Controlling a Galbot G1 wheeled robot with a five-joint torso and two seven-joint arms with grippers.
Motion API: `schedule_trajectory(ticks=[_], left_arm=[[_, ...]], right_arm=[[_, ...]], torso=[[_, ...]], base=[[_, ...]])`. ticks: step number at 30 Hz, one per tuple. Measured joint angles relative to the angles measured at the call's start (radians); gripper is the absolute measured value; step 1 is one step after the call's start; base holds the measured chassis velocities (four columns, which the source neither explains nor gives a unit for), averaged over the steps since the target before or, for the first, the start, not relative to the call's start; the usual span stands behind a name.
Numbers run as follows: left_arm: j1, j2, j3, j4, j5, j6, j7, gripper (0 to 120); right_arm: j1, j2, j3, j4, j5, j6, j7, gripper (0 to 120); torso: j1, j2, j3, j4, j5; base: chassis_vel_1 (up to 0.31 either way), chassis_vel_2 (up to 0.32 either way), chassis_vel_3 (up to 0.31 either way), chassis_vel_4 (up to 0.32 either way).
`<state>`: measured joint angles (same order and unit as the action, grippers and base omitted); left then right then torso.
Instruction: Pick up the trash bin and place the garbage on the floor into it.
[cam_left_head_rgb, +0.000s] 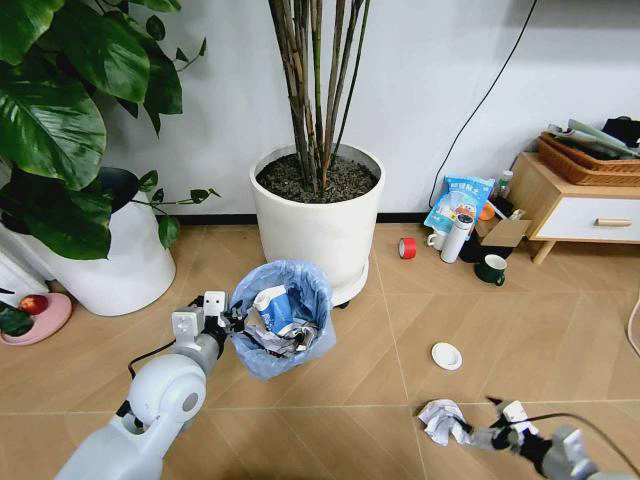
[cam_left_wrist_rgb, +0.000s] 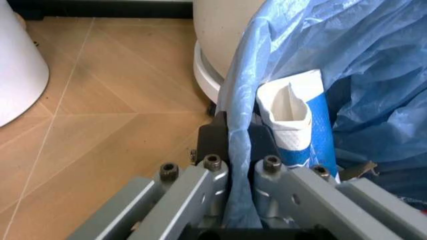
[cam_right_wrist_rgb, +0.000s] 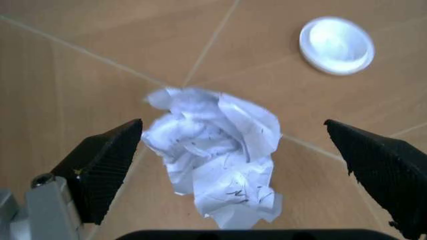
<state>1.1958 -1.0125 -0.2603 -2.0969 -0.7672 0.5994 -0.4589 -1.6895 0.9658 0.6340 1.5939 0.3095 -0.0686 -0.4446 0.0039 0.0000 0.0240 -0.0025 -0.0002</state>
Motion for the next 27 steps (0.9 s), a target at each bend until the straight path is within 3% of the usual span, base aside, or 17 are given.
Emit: schedule_trajectory(ticks=[11, 20, 23, 25, 27], left_arm=[[0.017, 0.012, -0.006, -0.014, 0.001, -0.001, -0.006, 0], [0.014, 0.012, -0.006, -0.014, -0.001, -0.002, -0.008, 0], [0.014, 0.012, -0.006, -0.013, -0.002, -0.002, -0.008, 0], [0.013, 0.012, -0.006, -0.012, -0.002, -0.002, -0.009, 0], [0.013, 0.012, -0.006, -0.012, -0.003, -0.003, -0.009, 0]], right_arm=[[0.161, 0.026, -0.141, -0.160, -0.030, -0.018, 0.062, 100], [0.224, 0.047, -0.190, -0.226, -0.032, -0.018, 0.083, 98], [0.240, 0.051, -0.200, -0.247, -0.032, -0.014, 0.085, 93], [0.257, 0.059, -0.209, -0.274, -0.032, -0.009, 0.090, 79], [0.259, 0.060, -0.211, -0.279, -0.032, -0.008, 0.091, 76]], torso=[[0.000, 0.000, 0.000, 0.0003, -0.0008], [0.000, 0.000, 0.000, 0.0003, -0.0003], [0.000, 0.000, 0.000, 0.0002, -0.0010], [0.000, 0.000, 0.000, 0.0002, -0.0007], [0.000, 0.000, 0.000, 0.0002, -0.0008]], base=[[0.000, 0.000, 0.000, 0.000], [0.000, 0.000, 0.000, 0.000], [0.000, 0.000, 0.000, 0.000], [0.000, 0.000, 0.000, 0.000], [0.000, 0.000, 0.000, 0.000]])
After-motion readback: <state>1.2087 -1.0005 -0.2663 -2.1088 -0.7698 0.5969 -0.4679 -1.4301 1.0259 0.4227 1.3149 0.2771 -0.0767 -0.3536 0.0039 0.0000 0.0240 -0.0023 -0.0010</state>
